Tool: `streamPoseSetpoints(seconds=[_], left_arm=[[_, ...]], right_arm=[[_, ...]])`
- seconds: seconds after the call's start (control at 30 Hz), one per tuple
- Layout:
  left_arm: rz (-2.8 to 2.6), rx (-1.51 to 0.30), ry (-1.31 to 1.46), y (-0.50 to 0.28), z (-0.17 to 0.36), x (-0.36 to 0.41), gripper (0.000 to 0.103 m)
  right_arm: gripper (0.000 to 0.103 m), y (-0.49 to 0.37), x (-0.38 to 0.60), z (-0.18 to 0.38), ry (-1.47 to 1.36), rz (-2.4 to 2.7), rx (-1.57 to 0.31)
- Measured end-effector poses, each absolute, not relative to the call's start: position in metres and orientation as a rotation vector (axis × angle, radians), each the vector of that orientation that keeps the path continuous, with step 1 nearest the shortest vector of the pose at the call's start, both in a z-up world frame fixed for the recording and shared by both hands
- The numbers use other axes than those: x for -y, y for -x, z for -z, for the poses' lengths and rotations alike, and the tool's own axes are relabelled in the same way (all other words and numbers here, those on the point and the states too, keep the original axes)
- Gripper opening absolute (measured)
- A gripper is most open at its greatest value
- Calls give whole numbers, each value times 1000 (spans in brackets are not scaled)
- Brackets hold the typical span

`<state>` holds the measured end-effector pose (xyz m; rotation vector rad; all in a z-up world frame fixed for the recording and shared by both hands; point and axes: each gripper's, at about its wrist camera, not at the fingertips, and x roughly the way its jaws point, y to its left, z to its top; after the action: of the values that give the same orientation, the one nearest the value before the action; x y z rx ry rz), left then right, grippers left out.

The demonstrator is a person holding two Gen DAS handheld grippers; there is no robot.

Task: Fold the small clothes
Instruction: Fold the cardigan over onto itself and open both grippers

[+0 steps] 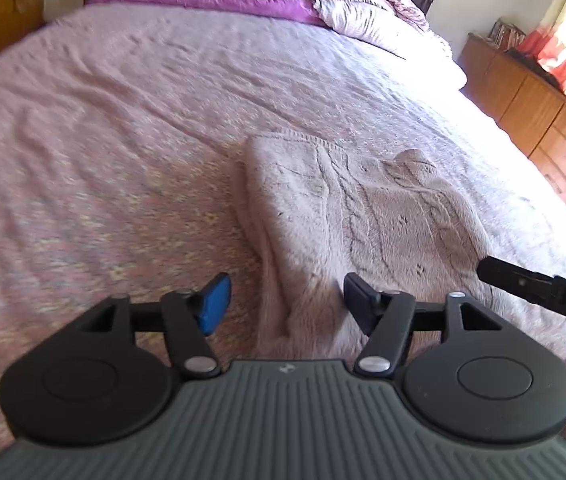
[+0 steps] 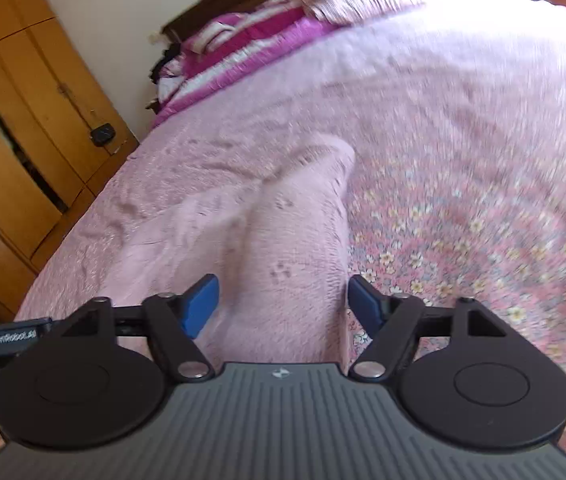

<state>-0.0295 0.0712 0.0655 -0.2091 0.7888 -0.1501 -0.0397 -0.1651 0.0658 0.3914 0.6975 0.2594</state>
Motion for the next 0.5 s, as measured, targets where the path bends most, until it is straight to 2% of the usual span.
streamPoseSetpoints(seconds=[0.1,0.33,0.5], left_arm=[[135,-795,188,45,-67,-67,78],[80,-825,129,71,-53,-47,78],[62,-861,85,73,-27,-27,78]], right_arm=[[86,55,158,-72,-350,-258,-704],[92,93,144,-61,-289,-195,-746],[93,105,135,-37,-264,-177,-813]])
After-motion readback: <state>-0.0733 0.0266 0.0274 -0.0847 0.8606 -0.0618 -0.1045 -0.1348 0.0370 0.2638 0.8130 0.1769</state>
